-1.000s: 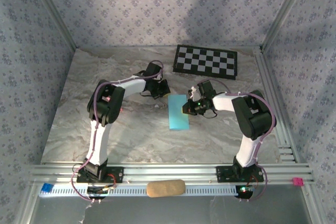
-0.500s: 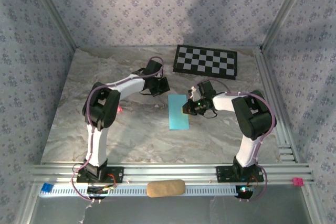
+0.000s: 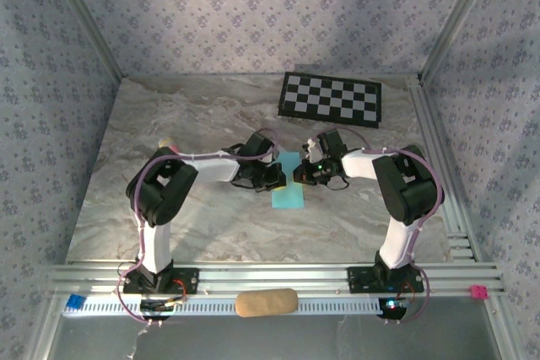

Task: Fold a paper plane with a square sheet of paper (pick it up from the middle)
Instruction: First fold the square sheet of paper in half at the center of the table.

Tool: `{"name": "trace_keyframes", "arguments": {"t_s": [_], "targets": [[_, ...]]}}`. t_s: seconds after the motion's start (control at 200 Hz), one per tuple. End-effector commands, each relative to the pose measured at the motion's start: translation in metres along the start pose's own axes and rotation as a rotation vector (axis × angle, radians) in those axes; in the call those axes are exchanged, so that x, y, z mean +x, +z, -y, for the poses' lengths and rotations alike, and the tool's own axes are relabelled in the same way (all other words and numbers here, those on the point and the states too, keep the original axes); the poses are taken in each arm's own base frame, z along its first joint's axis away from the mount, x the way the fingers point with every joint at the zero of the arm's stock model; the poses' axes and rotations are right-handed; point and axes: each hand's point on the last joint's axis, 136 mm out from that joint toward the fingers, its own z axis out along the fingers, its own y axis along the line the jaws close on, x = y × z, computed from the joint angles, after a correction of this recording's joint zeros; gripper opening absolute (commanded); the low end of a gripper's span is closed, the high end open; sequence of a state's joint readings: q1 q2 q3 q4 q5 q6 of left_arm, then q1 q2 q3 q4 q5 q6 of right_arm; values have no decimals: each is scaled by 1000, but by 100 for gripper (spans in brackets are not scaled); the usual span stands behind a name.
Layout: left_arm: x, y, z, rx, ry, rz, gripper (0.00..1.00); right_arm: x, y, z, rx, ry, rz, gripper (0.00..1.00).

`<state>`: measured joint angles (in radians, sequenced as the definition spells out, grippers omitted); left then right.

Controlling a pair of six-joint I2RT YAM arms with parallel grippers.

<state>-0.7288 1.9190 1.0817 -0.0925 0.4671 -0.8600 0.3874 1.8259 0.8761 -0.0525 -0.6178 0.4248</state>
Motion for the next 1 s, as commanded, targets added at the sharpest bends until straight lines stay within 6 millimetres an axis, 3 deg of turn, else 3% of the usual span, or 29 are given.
{"name": "trace_keyframes", "arguments": {"t_s": [0.0,0.34,0.565,0.785,0.994], "targets": [[2,-9,15,61,31,11,9,69,0,76,294,168,-184,0],[36,-15,-23,-17,97,-48,11,71,1,78,303,175,-189,0],[48,-26,-1,38,164,-51,12,71,1,78,306,174,-187,0],[35,-31,22,78,167,-13,13,73,1,79,308,174,-192,0],[46,-13,9,60,149,-73,13,72,1,78,306,173,-190,0]]}}
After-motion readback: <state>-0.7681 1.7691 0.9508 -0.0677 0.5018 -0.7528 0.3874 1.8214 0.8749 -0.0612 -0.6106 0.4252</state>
